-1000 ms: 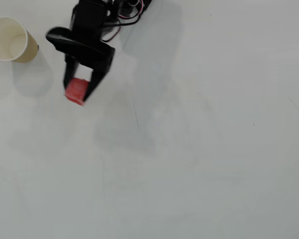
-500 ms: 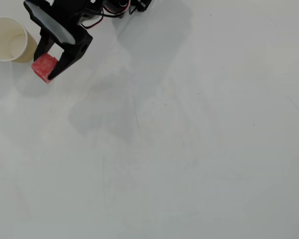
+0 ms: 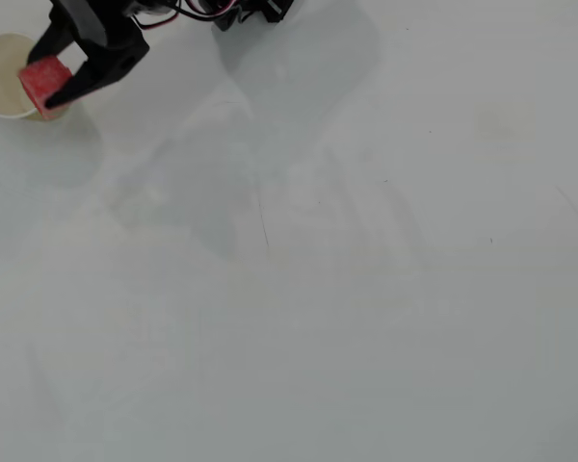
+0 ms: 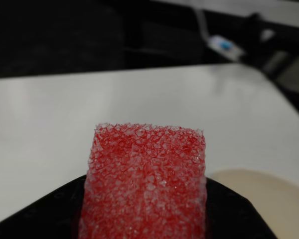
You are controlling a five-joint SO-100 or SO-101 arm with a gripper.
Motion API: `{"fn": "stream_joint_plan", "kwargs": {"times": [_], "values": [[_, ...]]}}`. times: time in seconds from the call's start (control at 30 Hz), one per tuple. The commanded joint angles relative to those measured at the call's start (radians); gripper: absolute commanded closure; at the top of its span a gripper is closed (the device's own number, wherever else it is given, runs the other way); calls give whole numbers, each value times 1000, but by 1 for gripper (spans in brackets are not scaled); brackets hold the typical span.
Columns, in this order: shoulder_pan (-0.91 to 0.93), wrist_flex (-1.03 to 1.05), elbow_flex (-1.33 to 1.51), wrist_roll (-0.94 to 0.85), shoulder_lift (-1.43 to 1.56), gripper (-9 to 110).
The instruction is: Pick up the cube and drop it in the cup.
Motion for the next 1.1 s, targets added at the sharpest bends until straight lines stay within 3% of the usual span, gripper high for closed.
{"fn": "stream_joint_plan", "kwargs": {"times": [0.0,1.07], "values": [[64,-11,-107,-8,28,101],[179,-55,-471,-6,-422,102]]}}
